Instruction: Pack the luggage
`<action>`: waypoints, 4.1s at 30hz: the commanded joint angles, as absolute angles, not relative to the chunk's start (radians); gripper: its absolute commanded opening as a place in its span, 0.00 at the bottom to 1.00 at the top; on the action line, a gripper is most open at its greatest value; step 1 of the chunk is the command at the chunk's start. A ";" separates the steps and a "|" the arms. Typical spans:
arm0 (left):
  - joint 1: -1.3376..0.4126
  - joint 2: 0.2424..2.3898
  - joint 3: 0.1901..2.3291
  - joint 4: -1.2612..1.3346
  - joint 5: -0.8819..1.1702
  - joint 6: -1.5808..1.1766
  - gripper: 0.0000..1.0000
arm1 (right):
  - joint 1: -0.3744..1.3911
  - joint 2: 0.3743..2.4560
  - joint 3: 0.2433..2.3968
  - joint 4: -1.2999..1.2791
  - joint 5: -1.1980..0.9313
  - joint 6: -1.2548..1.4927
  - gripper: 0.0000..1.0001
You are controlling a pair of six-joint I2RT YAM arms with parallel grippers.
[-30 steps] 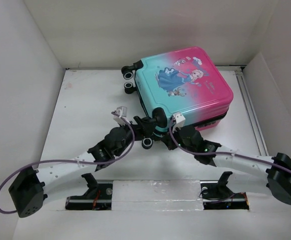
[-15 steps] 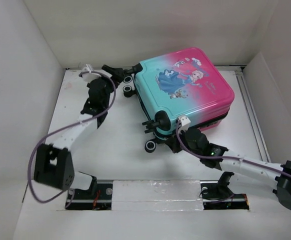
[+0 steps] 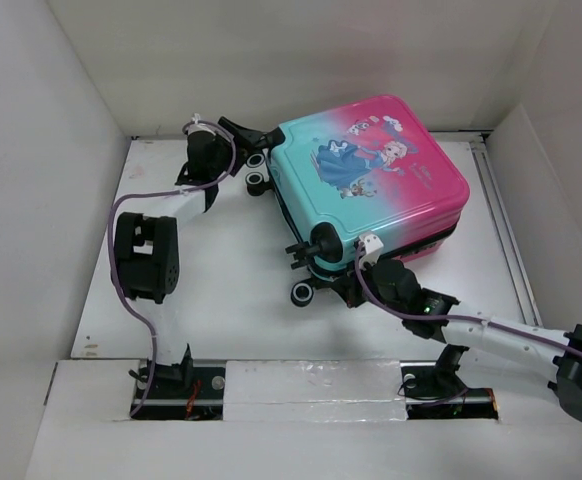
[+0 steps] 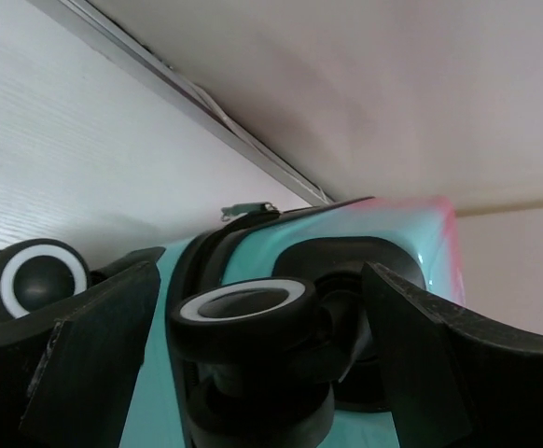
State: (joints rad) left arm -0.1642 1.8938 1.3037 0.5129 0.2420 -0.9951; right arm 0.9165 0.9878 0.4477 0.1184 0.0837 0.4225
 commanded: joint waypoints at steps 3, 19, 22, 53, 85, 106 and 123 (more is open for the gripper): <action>-0.175 1.891 1.338 0.638 0.336 -1.067 0.80 | 0.927 0.965 0.448 0.138 -0.003 0.436 0.00; -0.184 1.875 1.223 0.868 0.324 -1.177 0.00 | 0.888 0.923 0.439 0.126 0.032 0.454 0.00; -0.160 1.754 1.086 0.894 0.253 -1.138 0.00 | 0.825 0.923 0.455 0.137 0.000 0.430 0.00; -0.208 0.733 0.307 0.635 0.167 -1.042 0.00 | 1.026 1.185 0.443 0.617 0.670 0.508 0.00; -0.850 0.997 0.569 0.805 -0.026 -0.936 0.00 | 1.103 1.497 0.674 0.725 0.072 0.476 0.00; -1.020 1.189 0.666 1.124 -0.038 -1.058 0.00 | 1.094 1.965 0.840 1.789 0.155 0.932 0.00; -1.029 1.048 0.666 0.982 -0.198 -0.922 0.04 | 1.058 1.976 0.616 1.815 0.121 1.072 0.50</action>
